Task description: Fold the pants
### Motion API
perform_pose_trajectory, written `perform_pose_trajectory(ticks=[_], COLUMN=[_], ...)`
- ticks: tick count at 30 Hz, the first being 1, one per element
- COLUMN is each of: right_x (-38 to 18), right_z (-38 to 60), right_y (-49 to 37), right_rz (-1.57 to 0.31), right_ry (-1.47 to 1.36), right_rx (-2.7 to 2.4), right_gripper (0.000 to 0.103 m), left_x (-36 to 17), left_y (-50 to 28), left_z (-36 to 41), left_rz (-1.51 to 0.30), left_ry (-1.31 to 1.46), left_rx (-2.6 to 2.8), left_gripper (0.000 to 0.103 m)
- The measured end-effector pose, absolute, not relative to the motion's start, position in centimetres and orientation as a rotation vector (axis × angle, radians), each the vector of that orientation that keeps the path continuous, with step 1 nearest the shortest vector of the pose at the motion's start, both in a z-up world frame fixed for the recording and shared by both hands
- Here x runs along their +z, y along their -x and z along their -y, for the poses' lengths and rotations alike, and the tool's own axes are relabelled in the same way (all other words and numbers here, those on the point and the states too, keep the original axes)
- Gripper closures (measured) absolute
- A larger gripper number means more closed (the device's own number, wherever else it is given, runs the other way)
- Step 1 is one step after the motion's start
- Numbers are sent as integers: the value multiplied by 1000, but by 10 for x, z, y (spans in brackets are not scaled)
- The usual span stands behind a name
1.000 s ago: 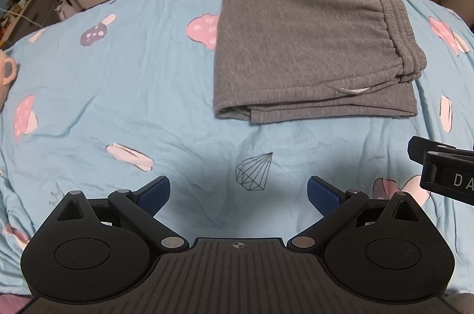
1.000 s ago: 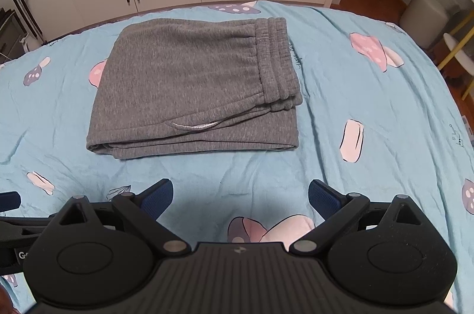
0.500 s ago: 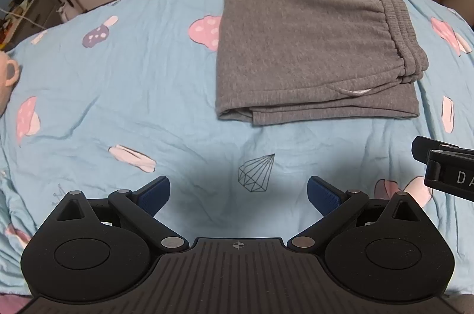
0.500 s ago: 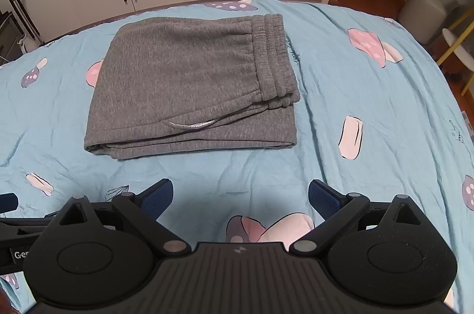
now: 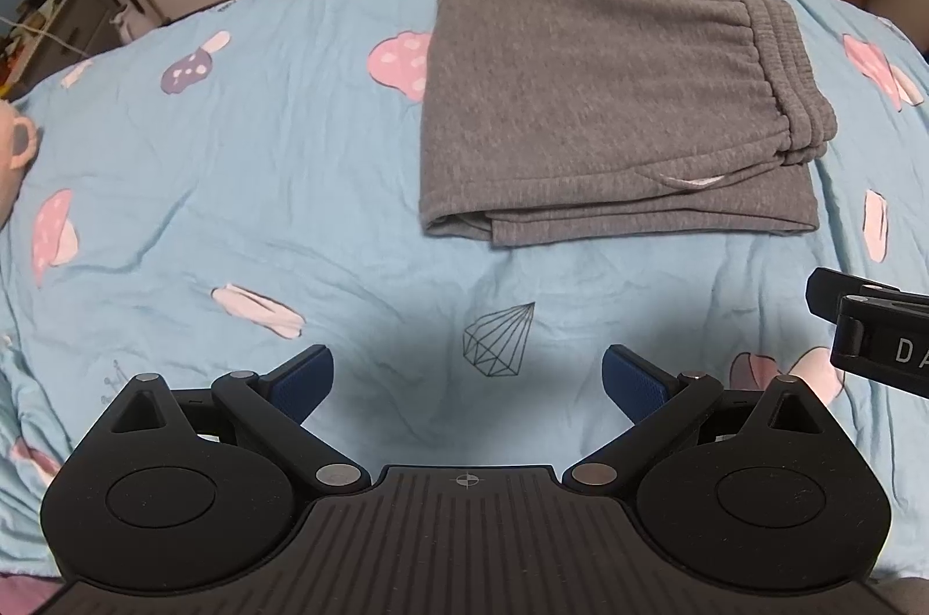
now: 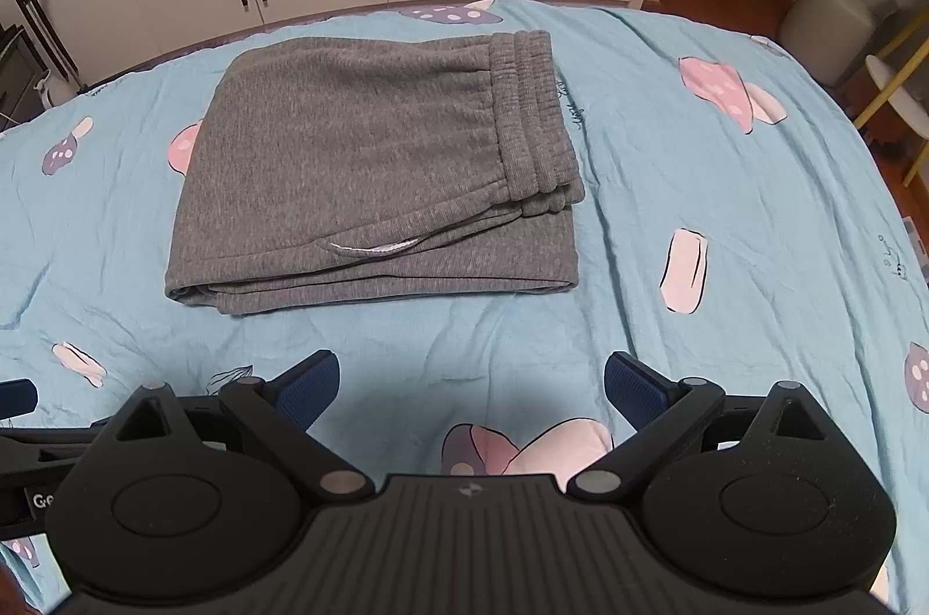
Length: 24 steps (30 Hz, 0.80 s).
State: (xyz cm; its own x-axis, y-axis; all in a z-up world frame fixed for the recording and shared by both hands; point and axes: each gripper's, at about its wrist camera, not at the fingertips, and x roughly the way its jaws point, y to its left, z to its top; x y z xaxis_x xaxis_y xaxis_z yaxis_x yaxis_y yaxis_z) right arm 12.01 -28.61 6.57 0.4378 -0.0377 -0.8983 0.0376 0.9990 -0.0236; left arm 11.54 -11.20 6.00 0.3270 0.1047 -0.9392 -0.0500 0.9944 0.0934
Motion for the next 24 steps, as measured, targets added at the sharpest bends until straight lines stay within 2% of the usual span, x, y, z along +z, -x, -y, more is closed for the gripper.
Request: perform_pose_trajectory(ticks=[24], right_x=[63], right_z=[289], right_y=[-120], right_rz=[-1128], right_ry=[-11], right_rx=[-51], right_gripper=[5], left_x=[61], left_y=[-117], left_z=[109], left_rz=[-1236], left_ry=[-45], left_rx=[108], left_gripper=[1])
